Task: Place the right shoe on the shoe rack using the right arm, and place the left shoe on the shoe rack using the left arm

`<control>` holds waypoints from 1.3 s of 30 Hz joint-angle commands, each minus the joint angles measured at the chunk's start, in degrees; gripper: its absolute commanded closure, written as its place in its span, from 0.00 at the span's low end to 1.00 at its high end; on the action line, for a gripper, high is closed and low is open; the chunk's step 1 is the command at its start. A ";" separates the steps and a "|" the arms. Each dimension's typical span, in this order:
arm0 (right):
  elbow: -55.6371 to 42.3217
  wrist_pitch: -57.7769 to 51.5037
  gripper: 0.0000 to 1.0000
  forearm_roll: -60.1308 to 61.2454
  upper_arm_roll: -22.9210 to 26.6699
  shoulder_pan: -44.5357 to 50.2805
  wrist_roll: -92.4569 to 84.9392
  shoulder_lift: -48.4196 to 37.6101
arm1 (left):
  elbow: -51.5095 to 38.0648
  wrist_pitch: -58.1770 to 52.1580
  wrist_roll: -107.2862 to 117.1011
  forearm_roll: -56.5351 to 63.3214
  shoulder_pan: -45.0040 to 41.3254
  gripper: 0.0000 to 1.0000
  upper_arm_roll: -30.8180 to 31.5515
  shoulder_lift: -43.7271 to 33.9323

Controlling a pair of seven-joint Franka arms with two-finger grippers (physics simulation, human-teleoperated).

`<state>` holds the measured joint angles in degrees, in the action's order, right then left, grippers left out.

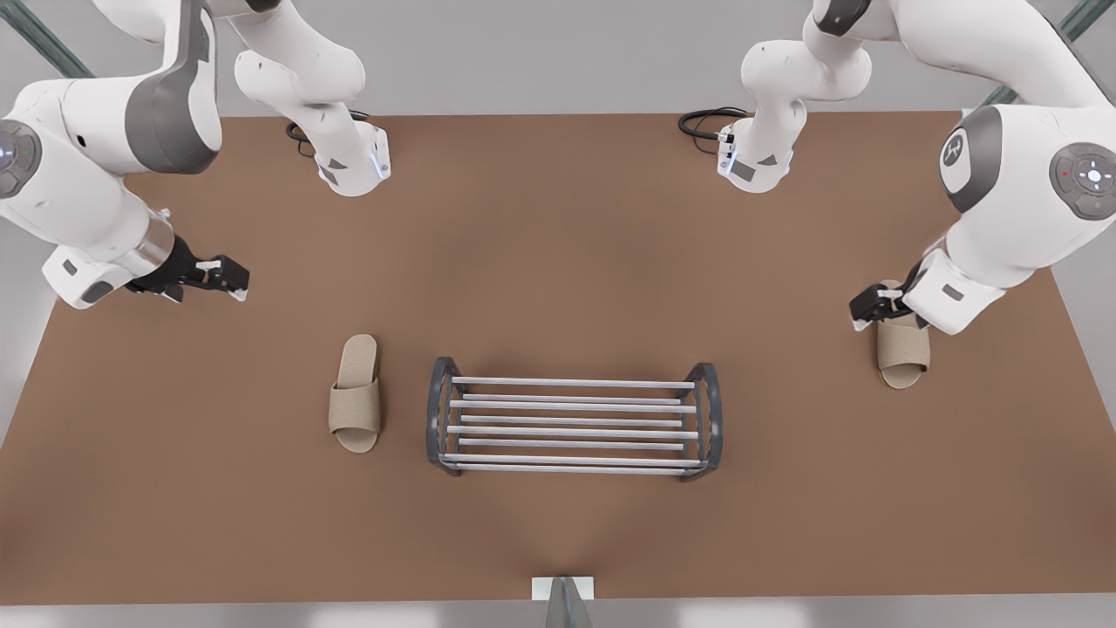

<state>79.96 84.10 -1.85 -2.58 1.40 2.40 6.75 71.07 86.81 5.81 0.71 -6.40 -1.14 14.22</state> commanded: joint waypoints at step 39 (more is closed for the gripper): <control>62.25 33.94 0.00 -168.31 -10.70 -3.07 83.30 12.32 | 82.39 49.07 -116.20 -111.18 0.16 0.00 -46.23 -12.90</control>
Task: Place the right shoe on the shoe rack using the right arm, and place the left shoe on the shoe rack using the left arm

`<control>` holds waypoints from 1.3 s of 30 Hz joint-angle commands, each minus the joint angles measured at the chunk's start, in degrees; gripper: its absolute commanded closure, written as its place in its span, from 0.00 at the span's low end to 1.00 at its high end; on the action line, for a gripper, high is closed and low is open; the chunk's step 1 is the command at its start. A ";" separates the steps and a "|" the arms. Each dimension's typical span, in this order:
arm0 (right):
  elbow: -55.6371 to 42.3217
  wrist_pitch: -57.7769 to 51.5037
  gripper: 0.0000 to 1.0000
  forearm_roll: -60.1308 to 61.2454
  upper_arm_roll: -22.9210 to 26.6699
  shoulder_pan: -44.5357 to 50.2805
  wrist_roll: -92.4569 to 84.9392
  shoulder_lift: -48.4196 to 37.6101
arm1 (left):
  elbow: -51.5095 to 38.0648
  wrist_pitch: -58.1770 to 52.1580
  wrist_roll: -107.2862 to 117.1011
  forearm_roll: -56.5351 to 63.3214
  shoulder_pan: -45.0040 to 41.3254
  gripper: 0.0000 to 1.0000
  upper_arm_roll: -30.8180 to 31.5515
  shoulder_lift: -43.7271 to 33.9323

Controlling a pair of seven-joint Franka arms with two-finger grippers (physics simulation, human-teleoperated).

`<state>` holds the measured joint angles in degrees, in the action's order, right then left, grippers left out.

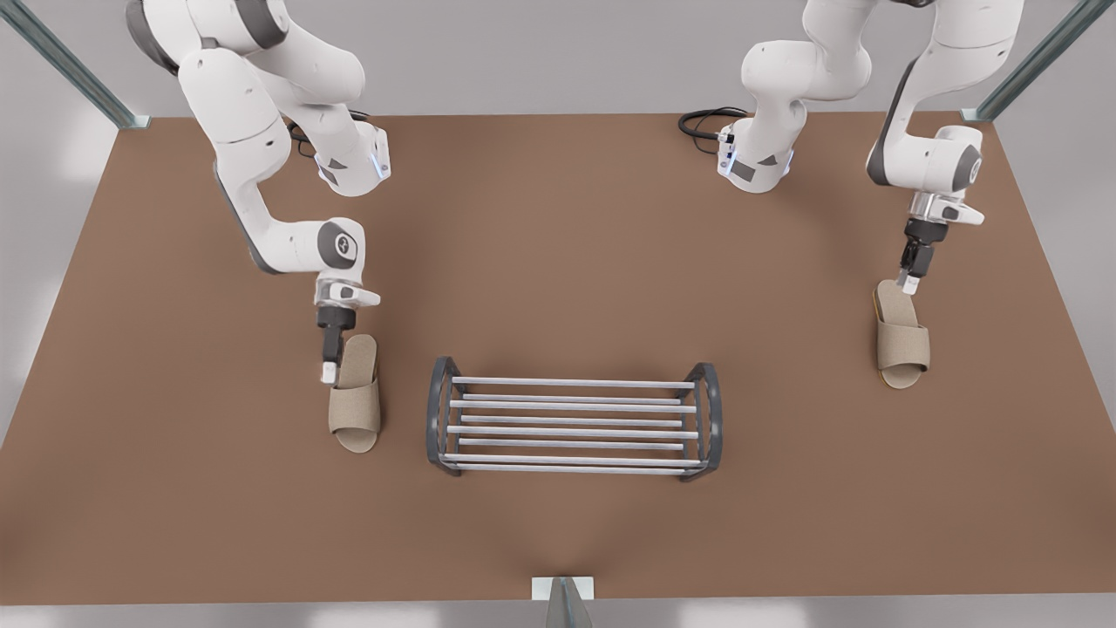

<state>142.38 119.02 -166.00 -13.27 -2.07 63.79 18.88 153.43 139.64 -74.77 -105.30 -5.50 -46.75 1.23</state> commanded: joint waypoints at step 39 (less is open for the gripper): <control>-10.54 -1.86 0.03 -4.68 5.45 4.80 22.86 11.53 | -17.28 -8.42 -8.03 -18.62 7.61 0.45 15.37 24.00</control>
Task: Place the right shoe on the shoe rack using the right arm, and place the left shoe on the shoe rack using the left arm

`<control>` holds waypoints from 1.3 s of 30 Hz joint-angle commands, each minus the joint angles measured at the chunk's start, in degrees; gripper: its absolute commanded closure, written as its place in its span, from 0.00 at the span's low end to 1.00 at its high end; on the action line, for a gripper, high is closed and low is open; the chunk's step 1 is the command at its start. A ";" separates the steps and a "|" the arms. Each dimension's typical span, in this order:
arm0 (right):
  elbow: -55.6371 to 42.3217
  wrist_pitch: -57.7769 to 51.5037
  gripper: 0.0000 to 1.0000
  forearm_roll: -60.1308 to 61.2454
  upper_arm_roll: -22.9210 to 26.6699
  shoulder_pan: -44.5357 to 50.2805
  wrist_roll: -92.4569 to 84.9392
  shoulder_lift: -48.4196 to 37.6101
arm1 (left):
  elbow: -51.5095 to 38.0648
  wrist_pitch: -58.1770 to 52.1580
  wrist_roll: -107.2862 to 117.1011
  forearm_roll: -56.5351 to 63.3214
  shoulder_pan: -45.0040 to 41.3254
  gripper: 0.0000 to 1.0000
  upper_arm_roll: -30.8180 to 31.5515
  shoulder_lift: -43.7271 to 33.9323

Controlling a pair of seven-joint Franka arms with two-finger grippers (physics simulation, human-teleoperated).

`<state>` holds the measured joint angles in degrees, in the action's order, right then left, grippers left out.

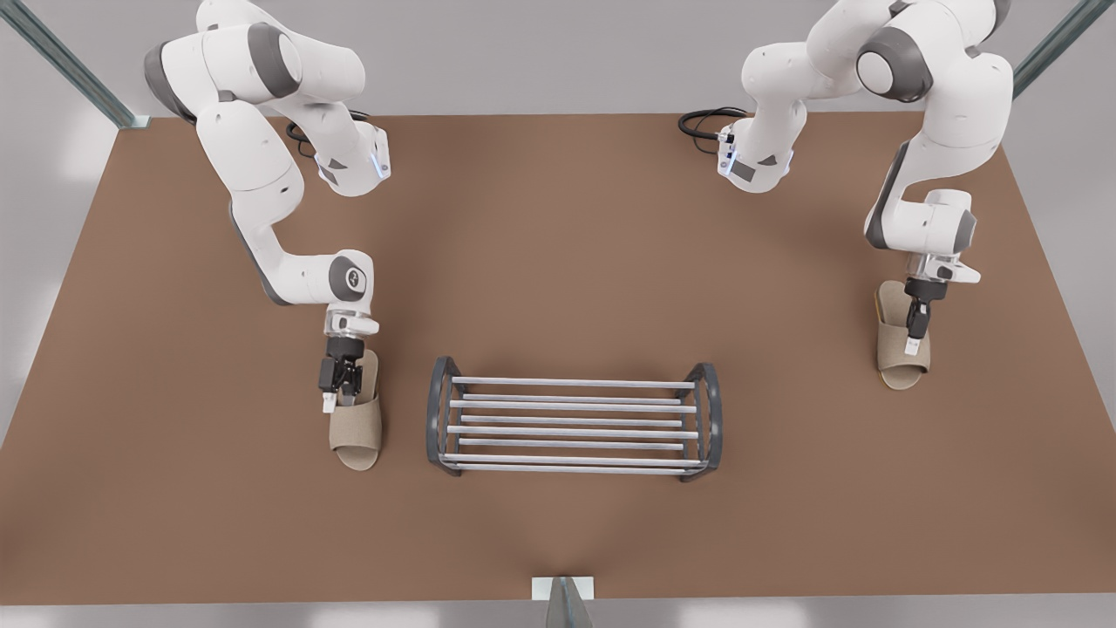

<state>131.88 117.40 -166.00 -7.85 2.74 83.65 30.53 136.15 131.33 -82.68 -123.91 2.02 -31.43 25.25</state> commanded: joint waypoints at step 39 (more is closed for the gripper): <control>-3.74 7.92 0.79 -4.68 2.14 2.01 3.98 -3.81 | -45.79 68.71 37.94 -0.37 -11.69 0.76 58.33 -8.03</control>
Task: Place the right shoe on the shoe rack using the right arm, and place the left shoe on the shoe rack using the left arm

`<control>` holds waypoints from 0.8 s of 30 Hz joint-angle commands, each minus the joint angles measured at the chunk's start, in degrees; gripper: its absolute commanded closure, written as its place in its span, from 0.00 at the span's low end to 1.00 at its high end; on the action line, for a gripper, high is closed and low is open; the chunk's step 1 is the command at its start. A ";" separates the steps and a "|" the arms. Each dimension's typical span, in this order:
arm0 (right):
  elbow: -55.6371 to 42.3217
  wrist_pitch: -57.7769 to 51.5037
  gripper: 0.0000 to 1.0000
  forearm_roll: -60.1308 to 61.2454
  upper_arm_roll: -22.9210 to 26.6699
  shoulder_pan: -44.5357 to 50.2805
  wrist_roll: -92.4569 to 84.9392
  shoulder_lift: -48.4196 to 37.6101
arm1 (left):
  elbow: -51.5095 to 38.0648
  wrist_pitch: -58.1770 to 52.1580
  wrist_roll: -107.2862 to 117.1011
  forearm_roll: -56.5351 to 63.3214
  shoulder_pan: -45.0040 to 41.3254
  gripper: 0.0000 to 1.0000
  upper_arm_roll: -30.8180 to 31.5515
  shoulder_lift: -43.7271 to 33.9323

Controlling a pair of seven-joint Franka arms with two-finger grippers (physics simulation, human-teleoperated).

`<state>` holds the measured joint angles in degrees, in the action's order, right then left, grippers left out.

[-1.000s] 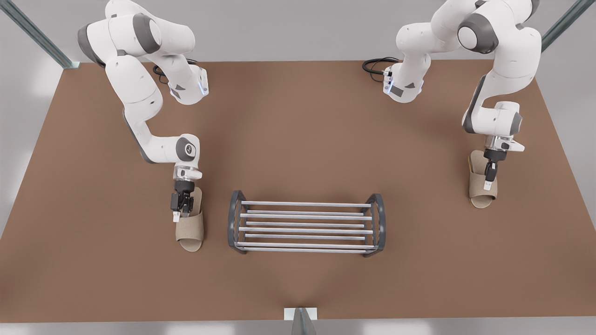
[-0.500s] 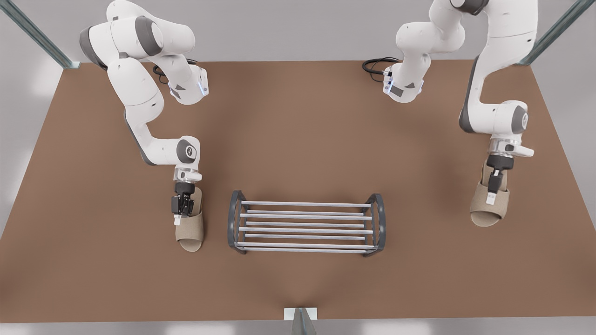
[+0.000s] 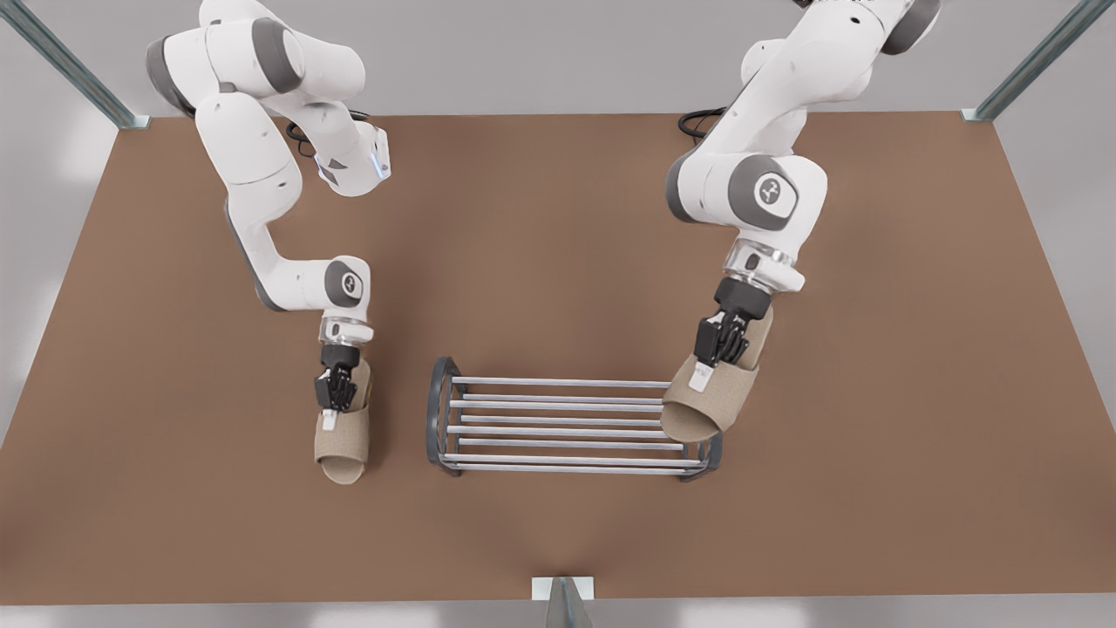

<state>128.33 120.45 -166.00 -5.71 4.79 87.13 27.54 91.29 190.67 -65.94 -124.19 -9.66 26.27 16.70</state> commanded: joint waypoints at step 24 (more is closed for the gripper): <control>-23.38 58.85 0.79 3.76 -4.48 6.55 18.52 -18.67 | -21.06 8.66 22.43 7.12 -10.82 0.00 -5.71 27.33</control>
<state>106.30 173.86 -163.92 -10.12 7.67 98.03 7.82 70.29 198.75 -48.92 -117.29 -20.44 20.70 44.06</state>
